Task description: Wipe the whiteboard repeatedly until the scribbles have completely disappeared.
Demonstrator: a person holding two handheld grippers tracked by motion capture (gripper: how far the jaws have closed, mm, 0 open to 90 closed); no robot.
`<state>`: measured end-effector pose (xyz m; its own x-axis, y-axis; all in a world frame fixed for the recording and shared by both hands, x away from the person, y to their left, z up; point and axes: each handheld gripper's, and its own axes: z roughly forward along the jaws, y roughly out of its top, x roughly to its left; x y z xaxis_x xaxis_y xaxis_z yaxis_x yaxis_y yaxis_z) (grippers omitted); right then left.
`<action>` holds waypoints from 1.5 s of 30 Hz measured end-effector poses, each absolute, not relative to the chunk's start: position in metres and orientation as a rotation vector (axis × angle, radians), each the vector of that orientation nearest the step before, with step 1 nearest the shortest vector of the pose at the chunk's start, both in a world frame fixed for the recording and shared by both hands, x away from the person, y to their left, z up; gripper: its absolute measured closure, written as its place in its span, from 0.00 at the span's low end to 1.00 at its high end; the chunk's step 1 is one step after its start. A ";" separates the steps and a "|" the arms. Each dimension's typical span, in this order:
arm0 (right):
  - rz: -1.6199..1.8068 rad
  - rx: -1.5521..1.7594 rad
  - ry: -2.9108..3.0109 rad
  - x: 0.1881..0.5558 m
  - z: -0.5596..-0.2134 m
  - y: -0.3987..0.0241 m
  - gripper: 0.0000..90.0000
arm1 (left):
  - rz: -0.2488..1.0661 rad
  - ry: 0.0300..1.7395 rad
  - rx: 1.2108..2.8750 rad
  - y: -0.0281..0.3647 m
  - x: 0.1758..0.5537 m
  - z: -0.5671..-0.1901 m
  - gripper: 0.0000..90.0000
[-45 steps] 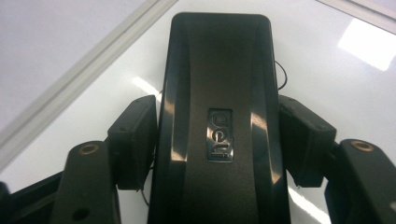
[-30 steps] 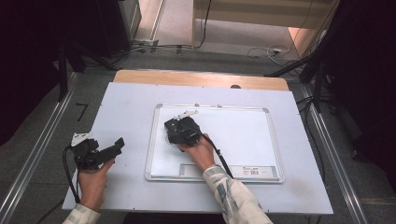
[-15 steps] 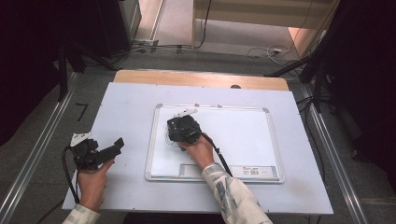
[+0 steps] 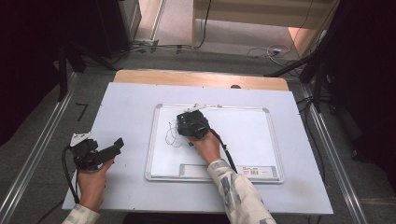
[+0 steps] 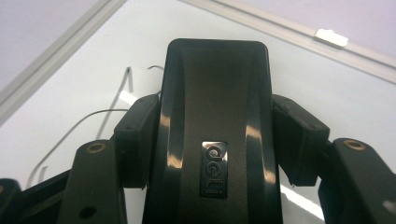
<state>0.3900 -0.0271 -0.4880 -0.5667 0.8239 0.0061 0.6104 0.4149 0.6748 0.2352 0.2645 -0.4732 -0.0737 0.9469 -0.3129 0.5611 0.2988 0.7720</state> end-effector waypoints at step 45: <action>0.947 1.186 2.384 0.383 -0.489 0.003 0.40 | 0.590 1.751 1.362 0.267 0.234 -0.474 0.04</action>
